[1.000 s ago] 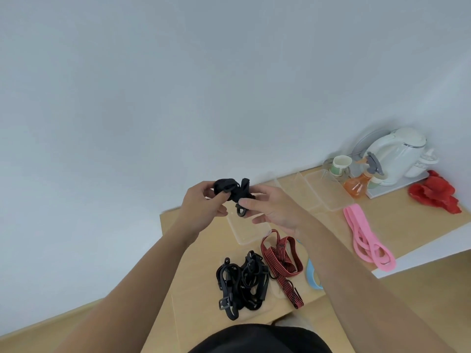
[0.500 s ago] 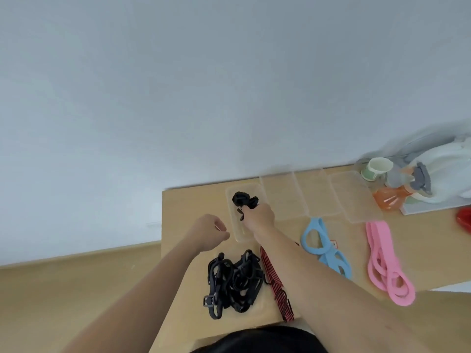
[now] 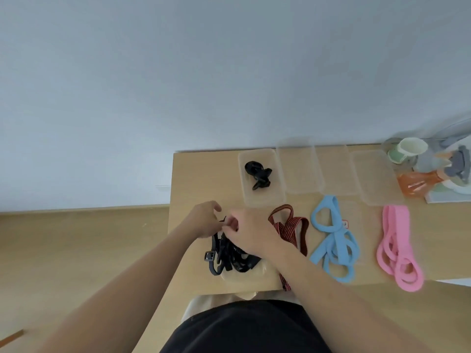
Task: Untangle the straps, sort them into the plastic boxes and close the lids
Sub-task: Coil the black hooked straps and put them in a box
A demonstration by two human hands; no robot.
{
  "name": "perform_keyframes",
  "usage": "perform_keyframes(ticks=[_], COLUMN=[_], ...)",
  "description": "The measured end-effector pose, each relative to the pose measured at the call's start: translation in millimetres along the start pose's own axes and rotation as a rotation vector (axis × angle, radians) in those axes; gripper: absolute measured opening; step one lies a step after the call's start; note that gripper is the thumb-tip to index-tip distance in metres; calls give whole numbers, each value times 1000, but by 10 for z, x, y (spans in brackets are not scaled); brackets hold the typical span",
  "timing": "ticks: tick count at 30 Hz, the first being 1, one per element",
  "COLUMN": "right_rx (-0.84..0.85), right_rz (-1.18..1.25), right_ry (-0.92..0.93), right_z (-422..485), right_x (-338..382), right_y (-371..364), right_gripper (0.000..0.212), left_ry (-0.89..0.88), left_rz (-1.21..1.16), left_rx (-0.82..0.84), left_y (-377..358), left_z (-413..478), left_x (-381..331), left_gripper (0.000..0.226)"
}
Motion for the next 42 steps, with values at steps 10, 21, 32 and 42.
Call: perform_keyframes(ticks=[10, 21, 32, 42], right_rx=[8, -410, -397, -433], right_rz=[-431, -520, -256, 236], right_ry=[-152, -164, -273, -109], right_z=[-237, -457, -445, -401], right_x=[-46, -187, -262, 183], right_y=[-807, -644, -418, -96], right_gripper=[39, 57, 33, 10], left_ry=[74, -17, -172, -359], left_rz=[-314, -641, -922, -965], left_rx=[308, 303, 472, 682], left_y=[-269, -42, 320, 643], left_z=[-290, -363, -655, -951], left_x=[545, 478, 69, -583], left_gripper=[51, 31, 26, 33])
Point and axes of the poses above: each hand's wrist, its own z-axis towards the middle knuckle, its own y-axis out of the back of the hand, x = y × z, the point moved 5 cm from there along z, towards the middle knuckle, and after that the axes turned 10 degrees about y, right-handed, at the moved point
